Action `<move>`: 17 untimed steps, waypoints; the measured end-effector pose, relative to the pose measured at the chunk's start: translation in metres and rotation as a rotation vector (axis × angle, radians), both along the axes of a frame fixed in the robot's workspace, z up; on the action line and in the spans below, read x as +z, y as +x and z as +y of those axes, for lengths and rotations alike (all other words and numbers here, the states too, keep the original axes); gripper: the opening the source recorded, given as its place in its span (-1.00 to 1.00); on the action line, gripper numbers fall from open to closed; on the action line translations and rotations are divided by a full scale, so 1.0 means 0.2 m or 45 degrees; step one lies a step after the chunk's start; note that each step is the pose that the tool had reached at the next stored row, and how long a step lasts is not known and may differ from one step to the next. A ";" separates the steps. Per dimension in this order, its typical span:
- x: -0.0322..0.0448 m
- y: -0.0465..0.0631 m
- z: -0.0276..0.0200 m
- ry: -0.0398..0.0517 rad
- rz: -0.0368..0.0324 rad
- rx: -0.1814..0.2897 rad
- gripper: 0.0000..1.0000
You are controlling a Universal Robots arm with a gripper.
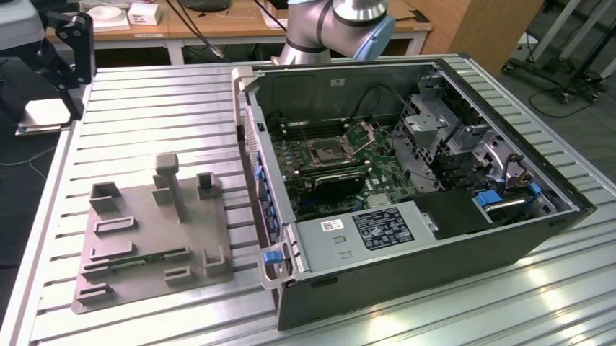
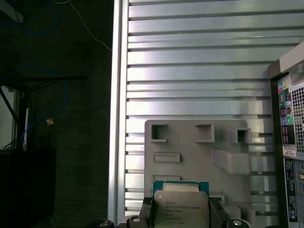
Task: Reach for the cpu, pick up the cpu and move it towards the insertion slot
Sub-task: 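Pick up the cpu and move it towards the insertion slot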
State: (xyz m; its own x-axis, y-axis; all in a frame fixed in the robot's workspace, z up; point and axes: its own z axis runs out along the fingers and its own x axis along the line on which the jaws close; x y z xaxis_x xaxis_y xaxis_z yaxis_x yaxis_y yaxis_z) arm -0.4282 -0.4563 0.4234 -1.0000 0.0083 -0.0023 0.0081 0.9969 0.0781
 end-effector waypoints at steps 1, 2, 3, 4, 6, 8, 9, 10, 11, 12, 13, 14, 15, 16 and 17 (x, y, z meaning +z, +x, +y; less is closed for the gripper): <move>0.000 0.00 0.000 0.000 -0.0001 0.000 0.08; 0.000 0.00 0.000 0.000 -0.0001 0.000 0.08; -0.001 0.00 0.000 0.000 -0.0001 0.000 0.08; -0.001 0.01 0.000 0.000 0.0000 0.000 0.08; -0.001 0.01 0.000 0.000 0.0001 0.000 0.08; -0.001 0.01 0.000 0.000 -0.0001 0.000 0.08; -0.001 0.01 0.000 0.000 -0.0001 0.000 0.08; -0.001 0.01 0.000 0.000 0.0000 0.000 0.08; -0.002 0.01 0.000 0.000 0.0000 0.000 0.08; -0.002 0.02 0.000 0.000 -0.0001 0.000 0.08; -0.002 0.02 0.000 0.000 -0.0001 0.000 0.08; -0.002 0.02 0.000 0.000 0.0000 0.000 0.08; -0.002 0.02 0.000 0.000 -0.0001 0.000 0.08; -0.002 0.02 0.000 0.000 0.0000 0.000 0.08; -0.002 0.02 0.000 0.000 -0.0001 0.000 0.08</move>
